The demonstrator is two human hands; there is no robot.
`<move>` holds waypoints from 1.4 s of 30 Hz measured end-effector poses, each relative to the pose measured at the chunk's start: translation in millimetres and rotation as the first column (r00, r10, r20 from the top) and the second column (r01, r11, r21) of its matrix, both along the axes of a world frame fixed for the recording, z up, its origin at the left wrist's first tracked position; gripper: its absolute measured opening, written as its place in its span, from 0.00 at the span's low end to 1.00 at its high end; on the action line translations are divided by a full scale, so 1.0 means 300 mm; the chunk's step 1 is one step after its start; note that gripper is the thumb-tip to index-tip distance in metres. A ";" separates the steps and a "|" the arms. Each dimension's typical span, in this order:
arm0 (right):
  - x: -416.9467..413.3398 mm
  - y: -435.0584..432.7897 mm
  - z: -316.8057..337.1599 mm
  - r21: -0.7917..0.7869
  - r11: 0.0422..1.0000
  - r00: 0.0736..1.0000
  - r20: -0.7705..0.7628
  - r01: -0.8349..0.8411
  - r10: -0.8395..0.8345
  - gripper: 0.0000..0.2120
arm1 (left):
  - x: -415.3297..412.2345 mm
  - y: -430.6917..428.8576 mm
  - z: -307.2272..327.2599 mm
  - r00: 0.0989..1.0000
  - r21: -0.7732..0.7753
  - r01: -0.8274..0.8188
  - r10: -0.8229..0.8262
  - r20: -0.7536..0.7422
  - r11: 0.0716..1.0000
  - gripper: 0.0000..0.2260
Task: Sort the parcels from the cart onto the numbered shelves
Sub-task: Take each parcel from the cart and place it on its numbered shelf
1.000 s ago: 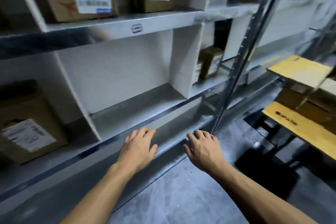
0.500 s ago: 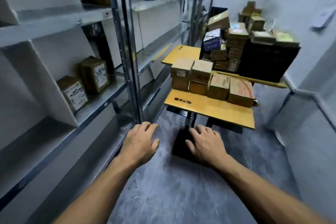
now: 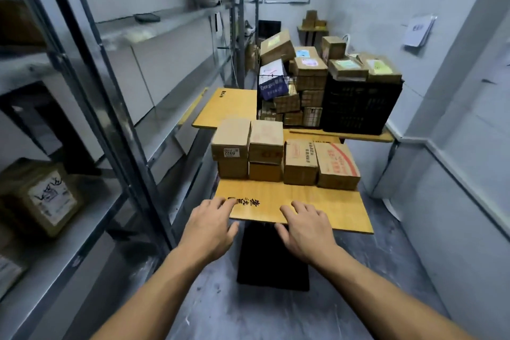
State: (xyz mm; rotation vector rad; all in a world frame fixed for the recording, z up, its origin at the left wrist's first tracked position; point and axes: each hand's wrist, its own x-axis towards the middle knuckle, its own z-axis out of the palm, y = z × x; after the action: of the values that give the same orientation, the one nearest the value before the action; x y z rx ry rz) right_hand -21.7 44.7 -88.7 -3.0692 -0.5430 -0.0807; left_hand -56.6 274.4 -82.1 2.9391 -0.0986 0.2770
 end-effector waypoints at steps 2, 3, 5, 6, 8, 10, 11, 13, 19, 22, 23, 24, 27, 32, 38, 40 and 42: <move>0.102 0.024 0.022 0.015 0.999 0.999 -0.003 0.038 -0.038 0.23 | 0.126 0.024 0.010 0.999 0.010 0.032 -0.032 0.000 0.999 0.23; 0.149 0.034 0.031 0.027 0.998 0.998 -0.005 0.056 -0.055 0.23 | 0.189 0.036 0.013 0.999 0.016 0.049 -0.049 0.003 0.999 0.23; 0.225 0.046 0.037 0.047 0.996 0.997 -0.010 0.077 -0.077 0.23 | 0.300 0.052 0.017 0.997 0.028 0.077 -0.077 0.012 0.997 0.23; 0.254 0.051 0.035 0.054 0.995 0.996 -0.019 0.089 -0.088 0.23 | 0.343 0.053 0.017 0.996 0.024 0.085 -0.085 0.011 0.996 0.23; 0.310 0.056 0.024 0.075 0.991 0.994 -0.035 0.107 -0.105 0.23 | 0.415 0.047 0.007 0.995 0.001 0.098 -0.098 0.007 0.995 0.23; 0.373 0.059 0.020 0.087 0.988 0.991 -0.060 0.125 -0.120 0.23 | 0.482 0.041 -0.001 0.993 0.000 0.121 -0.121 -0.007 0.993 0.23; 0.409 0.061 0.021 0.100 0.986 0.990 -0.070 0.133 -0.127 0.23 | 0.518 0.040 -0.002 0.991 -0.001 0.131 -0.131 -0.009 0.991 0.23; 0.488 0.063 0.023 0.138 0.980 0.988 -0.084 0.143 -0.133 0.23 | 0.592 0.037 -0.003 0.990 0.009 0.142 -0.142 -0.004 0.990 0.23; 0.757 0.059 0.015 0.304 0.942 0.986 -0.118 0.146 -0.115 0.24 | 0.825 0.013 -0.005 0.997 0.014 0.076 -0.076 -0.009 0.997 0.23; 0.895 0.051 0.003 0.370 0.914 0.979 -0.171 0.168 -0.110 0.24 | 0.929 -0.011 -0.014 0.999 0.003 0.018 -0.017 -0.040 1.000 0.23; 0.943 0.050 -0.004 0.388 0.905 0.975 -0.198 0.174 -0.103 0.25 | 0.962 -0.019 -0.019 0.999 0.007 0.006 -0.006 -0.048 1.000 0.23; 0.989 0.049 -0.014 0.409 0.893 0.968 -0.229 0.187 -0.098 0.25 | 0.995 -0.026 -0.026 0.998 0.010 -0.005 0.005 -0.055 1.000 0.23; 1.096 0.051 -0.051 0.473 0.848 0.944 -0.315 0.241 -0.092 0.26 | 1.068 -0.047 -0.064 0.996 0.022 -0.046 0.047 -0.071 0.999 0.23; 1.177 0.059 -0.116 0.594 0.744 0.903 -0.428 0.307 -0.031 0.27 | 1.101 -0.084 -0.119 0.984 0.021 -0.169 0.170 -0.053 0.985 0.23; 1.176 0.074 -0.134 0.699 0.611 0.879 -0.477 0.372 0.010 0.27 | 1.097 -0.123 -0.128 0.969 -0.081 -0.247 0.245 -0.030 0.966 0.22; 1.181 0.069 -0.127 0.711 0.581 0.875 -0.485 0.395 -0.002 0.27 | 1.096 -0.138 -0.119 0.973 -0.123 -0.232 0.231 -0.022 0.965 0.21; 1.186 0.056 -0.115 0.723 0.544 0.867 -0.498 0.426 -0.016 0.26 | 1.092 -0.154 -0.104 0.978 -0.186 -0.201 0.207 0.012 0.962 0.20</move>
State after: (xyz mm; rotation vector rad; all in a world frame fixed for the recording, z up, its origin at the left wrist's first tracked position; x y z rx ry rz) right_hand 334.2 61.3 -123.2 -2.0807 -0.0132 0.2799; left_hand 271.1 228.3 -113.4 2.7620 0.2159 0.3422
